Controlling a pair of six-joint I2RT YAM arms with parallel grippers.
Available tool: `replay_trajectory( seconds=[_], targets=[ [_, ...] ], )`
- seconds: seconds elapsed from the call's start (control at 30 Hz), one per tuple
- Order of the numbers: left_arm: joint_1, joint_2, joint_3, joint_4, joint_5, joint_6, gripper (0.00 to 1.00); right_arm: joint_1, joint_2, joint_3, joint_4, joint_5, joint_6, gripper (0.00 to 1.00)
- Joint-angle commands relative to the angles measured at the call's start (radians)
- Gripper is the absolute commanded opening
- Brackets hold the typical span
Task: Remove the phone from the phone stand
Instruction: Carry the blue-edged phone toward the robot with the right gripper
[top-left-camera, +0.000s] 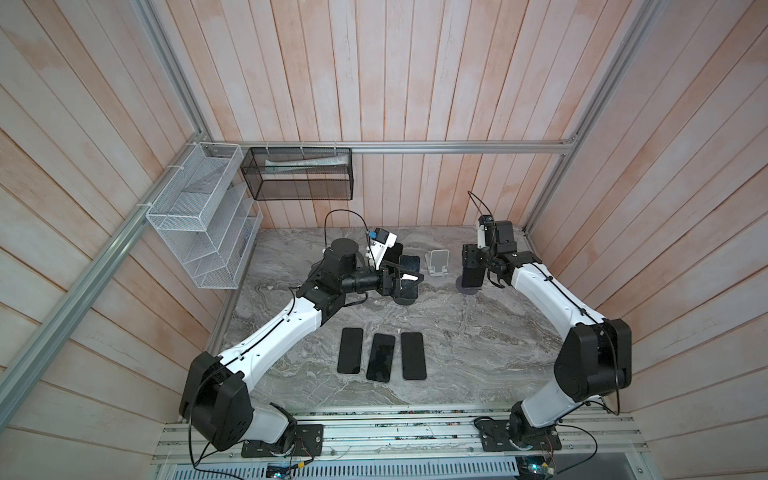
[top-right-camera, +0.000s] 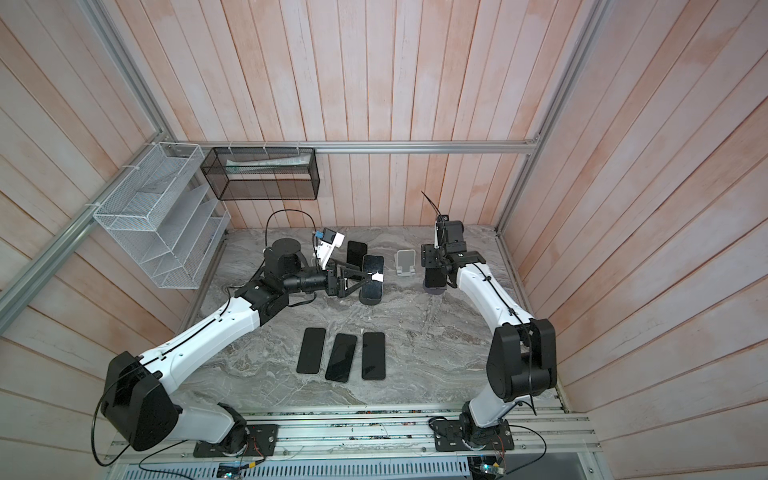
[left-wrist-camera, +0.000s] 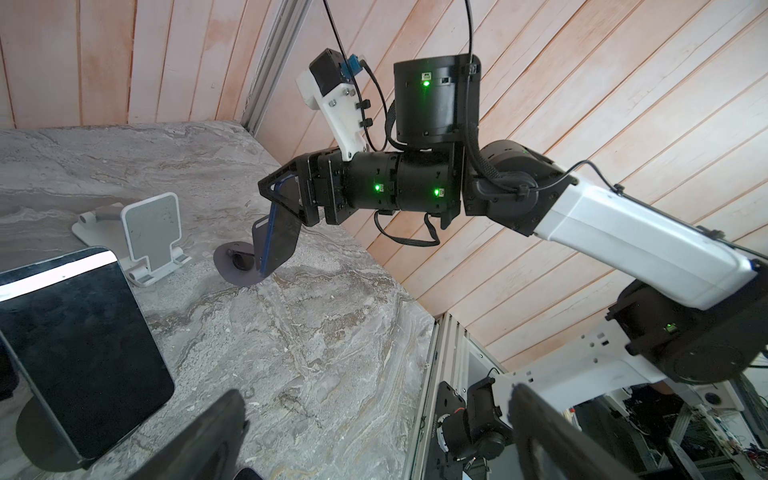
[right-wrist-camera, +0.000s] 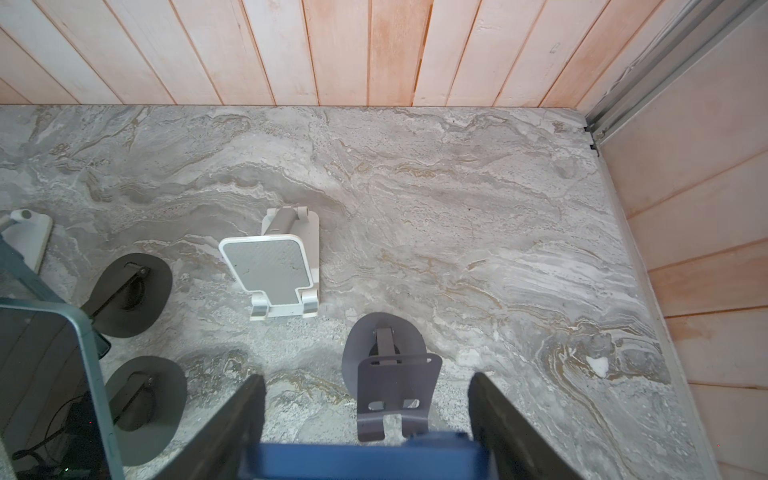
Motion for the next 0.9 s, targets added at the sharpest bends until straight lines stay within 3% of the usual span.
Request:
replay_trajectory(
  seconds=[0.0, 0.2, 0.5, 0.6, 0.77, 0.87],
  targets=[
    [0.006, -0.034, -0.017, 0.011, -0.026, 0.027, 1.00, 0.004, -0.049, -0.009, 0.035, 0.040, 0.020, 0.57],
    [0.005, -0.041, -0.019, 0.011, -0.033, 0.028, 1.00, 0.043, -0.128, -0.036, 0.009, 0.058, 0.040, 0.56],
    [0.016, -0.064, -0.048, 0.029, -0.153, 0.017, 1.00, 0.124, -0.250, -0.070, -0.144, 0.105, 0.090, 0.55],
    [0.021, -0.084, -0.066, 0.024, -0.269, 0.023, 1.00, 0.153, -0.309, -0.118, -0.181, 0.069, 0.113, 0.55],
    [0.027, -0.108, -0.054, -0.095, -0.665, 0.051, 1.00, 0.231, -0.383, -0.203, -0.248, 0.049, 0.201, 0.55],
    [0.043, -0.120, -0.050, -0.112, -0.732, 0.063, 1.00, 0.271, -0.398, -0.258, -0.285, 0.073, 0.259, 0.55]
  ],
)
